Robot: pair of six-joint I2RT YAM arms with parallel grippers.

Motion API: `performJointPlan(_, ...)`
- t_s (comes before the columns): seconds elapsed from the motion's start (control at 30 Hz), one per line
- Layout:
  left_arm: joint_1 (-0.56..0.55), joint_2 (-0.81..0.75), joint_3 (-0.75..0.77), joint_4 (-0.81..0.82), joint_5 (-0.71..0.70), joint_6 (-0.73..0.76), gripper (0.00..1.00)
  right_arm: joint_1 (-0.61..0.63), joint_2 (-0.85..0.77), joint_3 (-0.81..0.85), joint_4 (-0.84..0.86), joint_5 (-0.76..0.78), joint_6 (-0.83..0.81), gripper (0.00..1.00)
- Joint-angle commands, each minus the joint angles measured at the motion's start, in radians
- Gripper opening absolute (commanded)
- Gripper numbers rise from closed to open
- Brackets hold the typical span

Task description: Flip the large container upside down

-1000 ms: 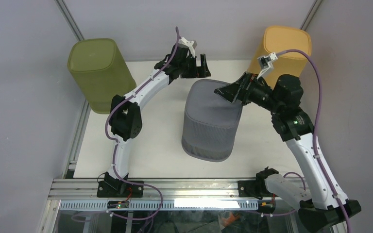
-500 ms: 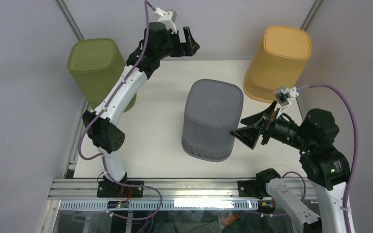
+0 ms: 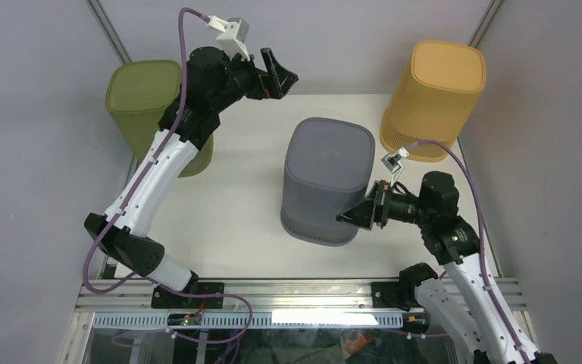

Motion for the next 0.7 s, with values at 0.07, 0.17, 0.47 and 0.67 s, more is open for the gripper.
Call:
performJointPlan(0.07, -0.003, -0.172, -0.159, 0.055, 0.000, -0.012, 0.99, 0.015, 0.190, -0.089, 0.633, 0.304, 0.120, 0.92)
performJointPlan(0.17, -0.003, -0.209, -0.182, 0.034, -0.020, -0.007, 0.99, 0.033, 0.354, -0.085, 0.843, 0.452, 0.153, 0.92)
performJointPlan(0.47, -0.003, -0.283, -0.168, 0.003, -0.022, 0.007, 0.99, 0.071, 0.799, 0.231, 0.888, 0.645, 0.053, 0.92)
performJointPlan(0.67, -0.002, -0.297, -0.209, -0.011, -0.013, 0.010, 0.99, 0.072, 0.833, 0.315, 0.782, 0.652, 0.044, 0.92)
